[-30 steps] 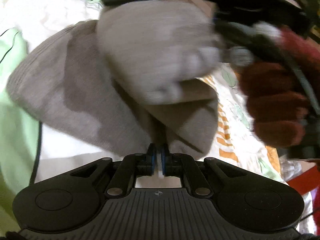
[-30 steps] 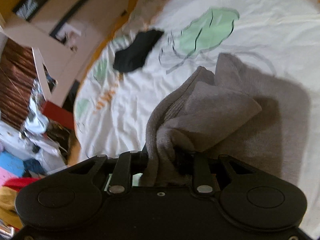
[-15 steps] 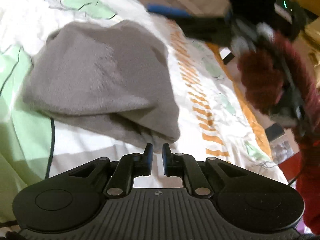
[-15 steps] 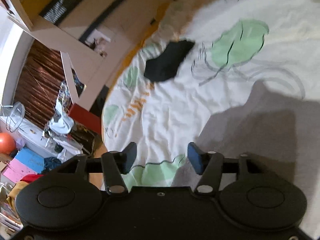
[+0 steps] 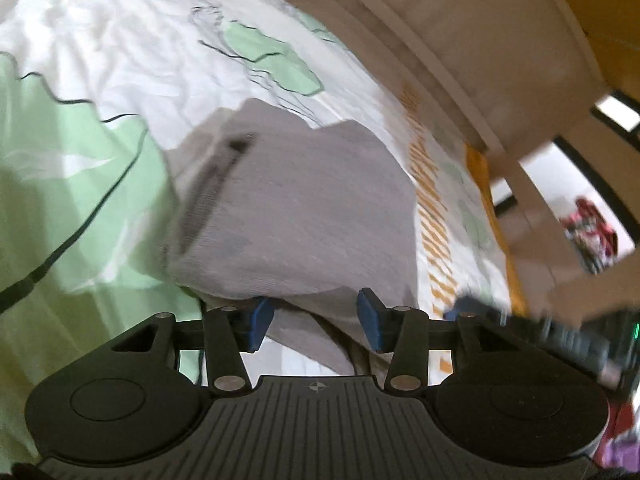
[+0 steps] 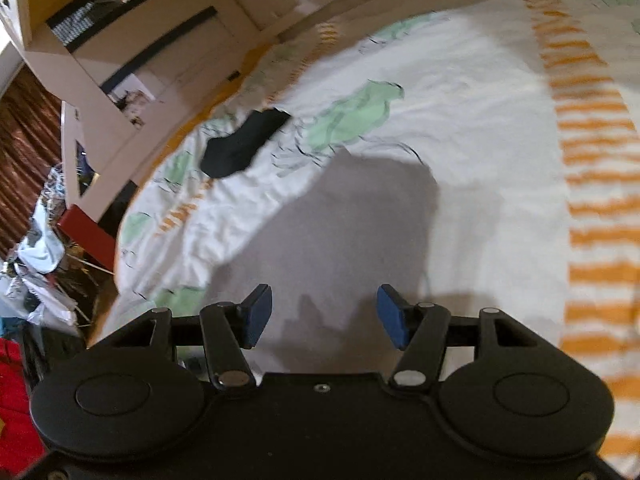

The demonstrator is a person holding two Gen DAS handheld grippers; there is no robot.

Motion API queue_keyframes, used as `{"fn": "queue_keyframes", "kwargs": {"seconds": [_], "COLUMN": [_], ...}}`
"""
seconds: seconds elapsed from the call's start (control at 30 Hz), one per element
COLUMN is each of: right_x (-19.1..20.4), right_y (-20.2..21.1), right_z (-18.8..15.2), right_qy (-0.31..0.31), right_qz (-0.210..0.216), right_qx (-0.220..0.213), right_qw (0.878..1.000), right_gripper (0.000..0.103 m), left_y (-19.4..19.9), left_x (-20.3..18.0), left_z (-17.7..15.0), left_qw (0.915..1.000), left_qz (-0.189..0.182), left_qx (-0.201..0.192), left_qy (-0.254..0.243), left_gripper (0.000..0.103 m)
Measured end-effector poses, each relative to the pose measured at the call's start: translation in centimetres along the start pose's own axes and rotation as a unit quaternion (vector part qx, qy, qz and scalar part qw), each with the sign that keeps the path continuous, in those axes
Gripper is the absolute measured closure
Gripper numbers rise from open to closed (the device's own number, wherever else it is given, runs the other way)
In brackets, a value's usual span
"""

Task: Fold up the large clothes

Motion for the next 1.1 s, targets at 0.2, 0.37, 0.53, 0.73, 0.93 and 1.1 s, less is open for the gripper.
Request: {"fn": "queue_keyframes", "kwargs": {"seconds": [0.2, 0.37, 0.53, 0.73, 0.93, 1.1], "right_x": [-0.1, -0.4, 0.2, 2.4, 2.3, 2.1], "right_y": [1.2, 0.5, -2.4, -4.9, -2.4, 0.4], "right_z": [-2.5, -2.8, -5.1, -9.0, -7.7, -3.8], "right_qy": [0.006, 0.013, 0.054, 0.17, 0.156, 0.134], "right_qz": [-0.004, -0.021, -0.031, -0.056, -0.034, -0.019], "right_qx": [0.007, 0.0, 0.039, 0.081, 0.092, 0.041], "right_qw": [1.0, 1.0, 0.997, 0.981, 0.983, 0.99], "right_gripper": [0.039, 0.039, 0.039, 0.027, 0.028, 0.02], "left_y": [0.7, 0.8, 0.6, 0.3, 1.7, 3.0], "left_x": [1.8, 2.7, 3.1, 4.9, 4.2, 1.9], "left_z": [2.0, 3.4, 4.5, 5.1, 6.5, 8.7], "left_qw": [0.9991, 0.9969, 0.9943, 0.9911, 0.9872, 0.9851], "left_qz": [0.02, 0.037, 0.054, 0.09, 0.103, 0.074], "left_qx": [-0.034, -0.069, -0.089, -0.097, -0.113, -0.13], "left_qy": [0.017, 0.001, -0.019, -0.019, -0.045, -0.085], "left_gripper": [0.058, 0.061, 0.081, 0.082, 0.08, 0.047]}}
Point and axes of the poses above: each gripper's, at about its wrist camera, not at the fingertips, and y roughly against the way its jaws point, x to its left, z to its top, the point moved 10 cm from there along -y, roughly the way its jaws point, and after that the axes turned 15 degrees about -x, right-handed, at the moved point
